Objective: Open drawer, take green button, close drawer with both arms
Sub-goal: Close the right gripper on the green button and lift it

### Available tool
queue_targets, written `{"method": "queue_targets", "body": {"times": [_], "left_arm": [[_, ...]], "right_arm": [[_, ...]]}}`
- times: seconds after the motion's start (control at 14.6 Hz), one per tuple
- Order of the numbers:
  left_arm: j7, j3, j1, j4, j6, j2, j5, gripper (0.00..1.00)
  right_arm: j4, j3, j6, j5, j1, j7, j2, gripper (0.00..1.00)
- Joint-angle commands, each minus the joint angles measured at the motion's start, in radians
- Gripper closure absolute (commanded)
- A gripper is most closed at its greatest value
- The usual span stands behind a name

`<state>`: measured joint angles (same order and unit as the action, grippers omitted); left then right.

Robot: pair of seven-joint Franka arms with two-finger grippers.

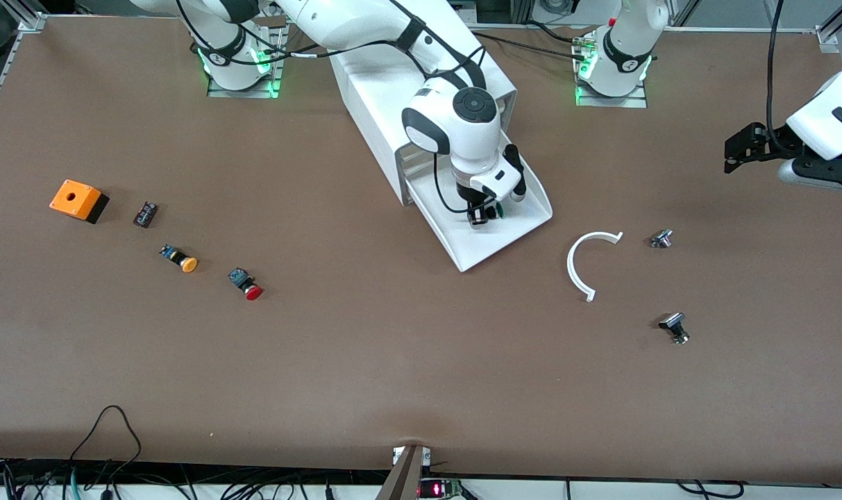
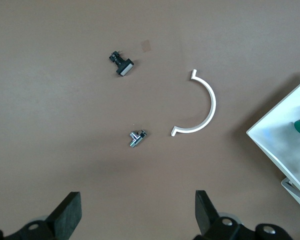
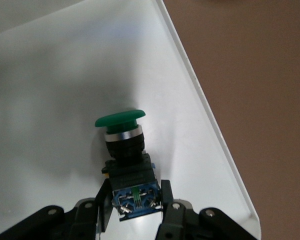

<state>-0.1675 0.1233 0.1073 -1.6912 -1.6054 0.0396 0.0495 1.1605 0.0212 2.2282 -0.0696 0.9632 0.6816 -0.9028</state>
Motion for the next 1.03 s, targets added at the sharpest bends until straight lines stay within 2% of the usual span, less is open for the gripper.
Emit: {"method": "queue_targets", "body": {"times": [0.0,0.21,0.48,0.69,0.96], "left_arm": [[0.003,-0.002,0.002,0.039,0.027,-0.018,-0.016,0.00],[0.003,-0.002,0.002,0.039,0.027,-0.018,-0.016,0.00],[0.003,-0.002,0.002,0.039,0.027,-0.018,-0.016,0.00],[0.003,-0.002,0.002,0.039,0.027,-0.018,-0.016,0.00],[0.003,-0.002,0.005,0.039,0.032,-0.020,-0.016,0.00]], "right_arm": [[-0.028,0.037,-0.004,-0.007,0.025,-0.002,-0.002,0.70],[-0.027,0.083,-0.004,0.005,0.042,-0.036,0.037,0.71],[-0.009,0.086,-0.028,0.051,-0.018,-0.065,0.117,0.71],[0.013,0.089,-0.032,0.059,-0.099,-0.060,0.130,0.71],[0.034,0.140,-0.058,0.067,-0.109,-0.066,0.142,0.71]]}}
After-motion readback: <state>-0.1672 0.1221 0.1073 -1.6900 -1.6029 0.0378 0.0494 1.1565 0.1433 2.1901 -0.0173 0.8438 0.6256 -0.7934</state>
